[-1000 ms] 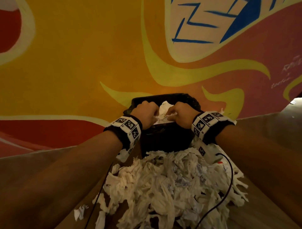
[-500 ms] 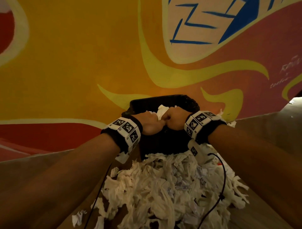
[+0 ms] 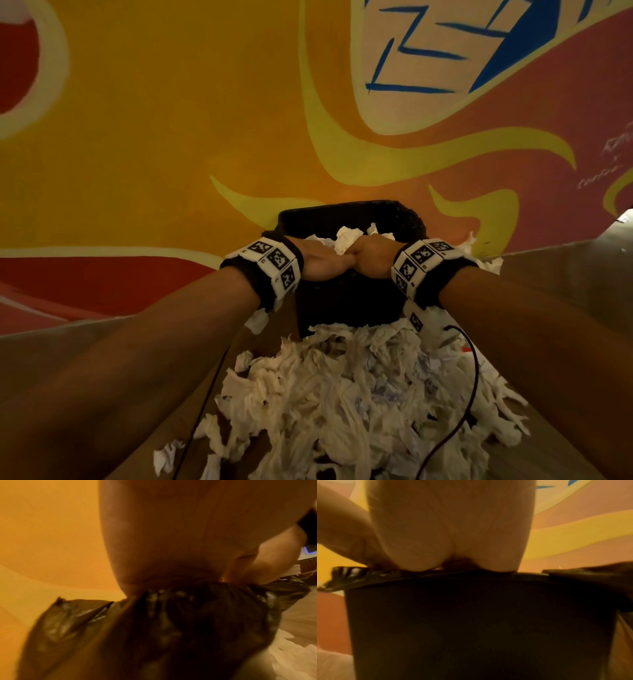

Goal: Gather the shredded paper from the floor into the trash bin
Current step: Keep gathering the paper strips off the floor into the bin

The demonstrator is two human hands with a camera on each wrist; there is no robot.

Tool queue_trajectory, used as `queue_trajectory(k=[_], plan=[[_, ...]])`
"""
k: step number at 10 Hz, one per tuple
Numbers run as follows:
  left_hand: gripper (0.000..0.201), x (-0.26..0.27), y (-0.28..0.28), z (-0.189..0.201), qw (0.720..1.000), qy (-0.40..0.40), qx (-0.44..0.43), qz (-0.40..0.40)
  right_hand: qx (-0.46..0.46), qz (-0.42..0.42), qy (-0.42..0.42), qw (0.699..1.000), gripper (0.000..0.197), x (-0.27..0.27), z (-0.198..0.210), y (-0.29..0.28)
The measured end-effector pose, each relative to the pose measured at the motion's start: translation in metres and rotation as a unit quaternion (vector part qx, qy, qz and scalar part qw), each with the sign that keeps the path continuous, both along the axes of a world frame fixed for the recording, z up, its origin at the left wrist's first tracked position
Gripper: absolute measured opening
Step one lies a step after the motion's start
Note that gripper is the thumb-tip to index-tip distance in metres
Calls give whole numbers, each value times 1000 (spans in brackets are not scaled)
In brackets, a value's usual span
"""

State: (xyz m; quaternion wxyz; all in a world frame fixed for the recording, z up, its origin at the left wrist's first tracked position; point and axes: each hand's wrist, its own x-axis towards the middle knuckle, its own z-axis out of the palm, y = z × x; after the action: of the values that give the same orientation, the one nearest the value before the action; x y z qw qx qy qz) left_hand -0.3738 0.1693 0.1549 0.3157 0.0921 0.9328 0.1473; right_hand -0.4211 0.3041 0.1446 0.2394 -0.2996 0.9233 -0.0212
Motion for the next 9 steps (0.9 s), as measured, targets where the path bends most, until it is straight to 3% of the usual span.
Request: queue_trajectory(k=[1,3,4,5,6,7,8,9], plan=[[51,8,-14,2,993,118,5,-23,-74,-17,26,997,36,1,2,5],[35,29,-44,12,960,266,79,-37,-103,-19,166,981,21,10,18,2],[25,44,-61,17,942,324,77,-46,-217,4,220,951,17,26,21,-6],[19,67,-79,11,936,335,101,-35,-313,85,179,929,9,52,18,-23],[14,95,-99,-9,961,263,69,-45,-280,165,113,939,8,77,7,-42],[18,125,-117,-40,987,155,0,-39,-169,228,116,952,8,97,-8,-60],[27,155,-140,-76,985,121,-123,-30,-126,276,93,948,9,110,-17,-79],[30,182,-154,-109,984,55,-166,-14,-93,296,68,948,8,124,-33,-96]])
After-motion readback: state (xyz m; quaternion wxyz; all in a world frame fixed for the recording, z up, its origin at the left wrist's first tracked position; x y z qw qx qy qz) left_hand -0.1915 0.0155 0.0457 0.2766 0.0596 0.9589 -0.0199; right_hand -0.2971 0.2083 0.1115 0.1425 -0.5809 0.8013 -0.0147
